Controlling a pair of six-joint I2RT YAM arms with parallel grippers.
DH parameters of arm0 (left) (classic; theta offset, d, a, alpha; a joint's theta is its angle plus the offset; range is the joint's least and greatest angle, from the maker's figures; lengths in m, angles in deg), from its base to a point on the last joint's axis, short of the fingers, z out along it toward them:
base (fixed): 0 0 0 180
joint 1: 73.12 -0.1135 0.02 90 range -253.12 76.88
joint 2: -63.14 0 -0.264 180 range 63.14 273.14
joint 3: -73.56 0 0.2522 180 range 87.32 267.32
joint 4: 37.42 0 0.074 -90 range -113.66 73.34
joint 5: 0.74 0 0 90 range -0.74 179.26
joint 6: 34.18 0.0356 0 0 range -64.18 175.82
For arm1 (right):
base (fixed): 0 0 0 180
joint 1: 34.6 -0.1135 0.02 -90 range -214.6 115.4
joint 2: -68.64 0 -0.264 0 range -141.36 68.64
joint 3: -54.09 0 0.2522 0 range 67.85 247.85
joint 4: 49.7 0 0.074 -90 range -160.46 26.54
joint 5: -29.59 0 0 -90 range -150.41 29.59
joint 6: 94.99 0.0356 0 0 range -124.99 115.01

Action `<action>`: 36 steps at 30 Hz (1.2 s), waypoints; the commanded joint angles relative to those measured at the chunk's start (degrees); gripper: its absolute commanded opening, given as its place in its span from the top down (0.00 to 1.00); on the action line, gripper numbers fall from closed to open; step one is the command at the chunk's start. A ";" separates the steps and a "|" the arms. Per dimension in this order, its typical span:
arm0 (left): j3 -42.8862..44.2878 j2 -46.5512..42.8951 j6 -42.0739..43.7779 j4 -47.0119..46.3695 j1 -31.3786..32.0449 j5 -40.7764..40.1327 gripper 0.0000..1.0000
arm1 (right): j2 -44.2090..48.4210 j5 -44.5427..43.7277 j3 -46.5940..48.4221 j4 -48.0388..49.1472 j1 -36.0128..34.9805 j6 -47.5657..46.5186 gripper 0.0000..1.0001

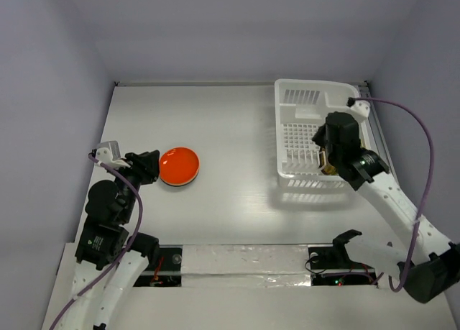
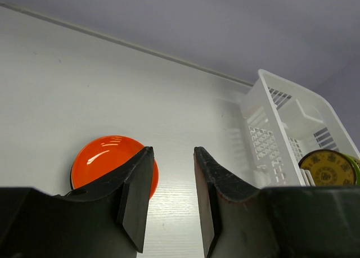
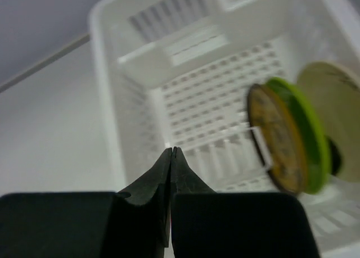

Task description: Unload the plates from the dish rack

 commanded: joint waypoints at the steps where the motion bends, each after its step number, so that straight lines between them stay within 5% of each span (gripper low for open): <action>1: -0.32 -0.83 -0.13 -2.45 0.19 0.63 0.68 | 1.40 -7.13 -1.72 -12.95 5.60 -3.92 1.00; 6: -0.23 -0.21 -0.04 -2.45 0.19 0.98 0.68 | -3.24 -6.09 1.27 -17.63 10.36 -7.53 0.62; 8: -0.23 -0.13 -0.04 -2.54 0.19 0.89 0.68 | -5.18 -5.47 2.41 -18.68 12.65 -8.68 0.58; 20: -0.23 0.31 -0.04 -2.54 0.19 0.98 0.68 | -13.53 -3.09 3.91 -16.58 16.00 -11.84 0.66; 27: -0.23 0.40 -0.04 -2.54 0.19 0.80 0.68 | -17.05 -4.67 6.28 -17.63 16.00 -14.39 0.86; 36: -0.23 0.58 -0.04 -2.54 0.19 0.72 0.68 | -13.71 -9.94 9.27 -23.34 11.09 -17.21 1.00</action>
